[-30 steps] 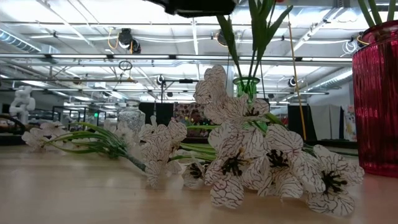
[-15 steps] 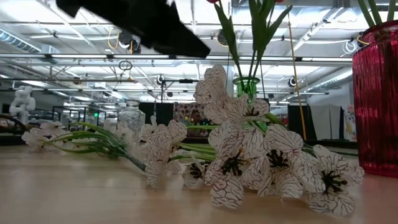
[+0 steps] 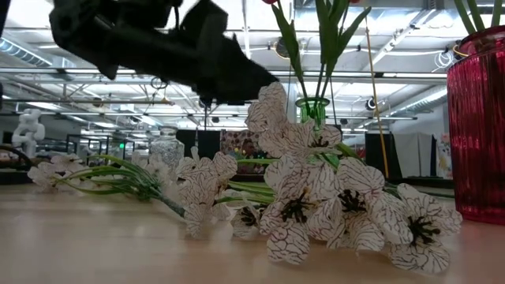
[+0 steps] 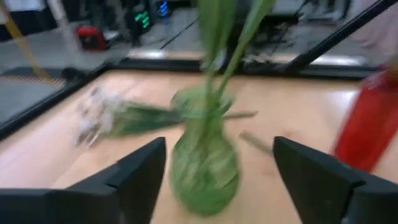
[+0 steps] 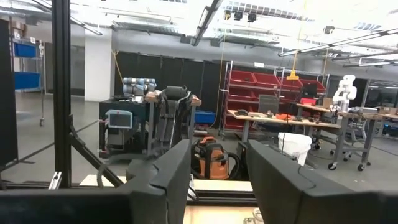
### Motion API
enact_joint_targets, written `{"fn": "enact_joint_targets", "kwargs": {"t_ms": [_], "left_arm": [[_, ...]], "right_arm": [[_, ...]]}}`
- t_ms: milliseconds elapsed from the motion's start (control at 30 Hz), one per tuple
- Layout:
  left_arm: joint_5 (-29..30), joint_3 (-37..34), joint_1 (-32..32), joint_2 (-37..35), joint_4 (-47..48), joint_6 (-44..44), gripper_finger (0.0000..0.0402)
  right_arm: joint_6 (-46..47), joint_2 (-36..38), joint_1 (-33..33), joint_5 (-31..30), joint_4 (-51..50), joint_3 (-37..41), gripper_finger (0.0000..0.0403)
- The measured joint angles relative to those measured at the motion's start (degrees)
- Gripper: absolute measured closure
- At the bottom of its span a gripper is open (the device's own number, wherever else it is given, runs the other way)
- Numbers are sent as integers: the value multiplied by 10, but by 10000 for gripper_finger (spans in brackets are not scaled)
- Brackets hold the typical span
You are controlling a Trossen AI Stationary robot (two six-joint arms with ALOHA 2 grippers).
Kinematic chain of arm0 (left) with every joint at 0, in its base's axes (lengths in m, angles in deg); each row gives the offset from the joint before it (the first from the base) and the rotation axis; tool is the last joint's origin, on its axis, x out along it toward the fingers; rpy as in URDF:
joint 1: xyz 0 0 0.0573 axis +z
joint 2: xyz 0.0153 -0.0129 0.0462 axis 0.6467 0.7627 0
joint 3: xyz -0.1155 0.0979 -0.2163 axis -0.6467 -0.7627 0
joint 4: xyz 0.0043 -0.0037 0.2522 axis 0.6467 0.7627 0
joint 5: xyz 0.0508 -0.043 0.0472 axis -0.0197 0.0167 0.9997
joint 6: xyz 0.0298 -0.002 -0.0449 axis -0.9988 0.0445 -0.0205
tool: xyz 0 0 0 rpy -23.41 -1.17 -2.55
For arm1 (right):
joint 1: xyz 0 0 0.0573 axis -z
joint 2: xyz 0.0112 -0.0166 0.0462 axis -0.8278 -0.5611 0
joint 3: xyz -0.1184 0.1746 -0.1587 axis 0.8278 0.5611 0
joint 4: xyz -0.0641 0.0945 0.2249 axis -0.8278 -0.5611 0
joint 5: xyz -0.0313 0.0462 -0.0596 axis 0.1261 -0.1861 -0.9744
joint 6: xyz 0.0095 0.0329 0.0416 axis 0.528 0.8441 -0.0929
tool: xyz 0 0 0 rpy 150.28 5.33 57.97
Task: Sort flowers into vase by color
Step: Adjust the green vase
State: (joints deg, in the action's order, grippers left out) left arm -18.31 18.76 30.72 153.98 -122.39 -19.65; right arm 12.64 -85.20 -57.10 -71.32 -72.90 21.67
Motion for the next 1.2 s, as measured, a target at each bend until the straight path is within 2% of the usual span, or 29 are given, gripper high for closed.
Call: {"fn": "enact_joint_targets", "kwargs": {"t_ms": [133,267,400,633,900,1200], "left_arm": [[10,-1,16,29,-29,14,52],[-38,4,30,64,-72,14,40],[-98,35,39,100,-99,15,40],[-102,84,49,143,-88,15,40],[-111,87,69,150,-99,25,41],[-134,103,80,151,-87,10,72]], "right_arm": [[2,1,0,0,-4,0,252],[1,1,0,0,-5,0,252],[1,1,0,0,-6,0,252],[0,1,0,-1,-6,0,252],[0,1,0,-1,-6,0,252],[-2,1,0,-2,-6,0,252]]}}
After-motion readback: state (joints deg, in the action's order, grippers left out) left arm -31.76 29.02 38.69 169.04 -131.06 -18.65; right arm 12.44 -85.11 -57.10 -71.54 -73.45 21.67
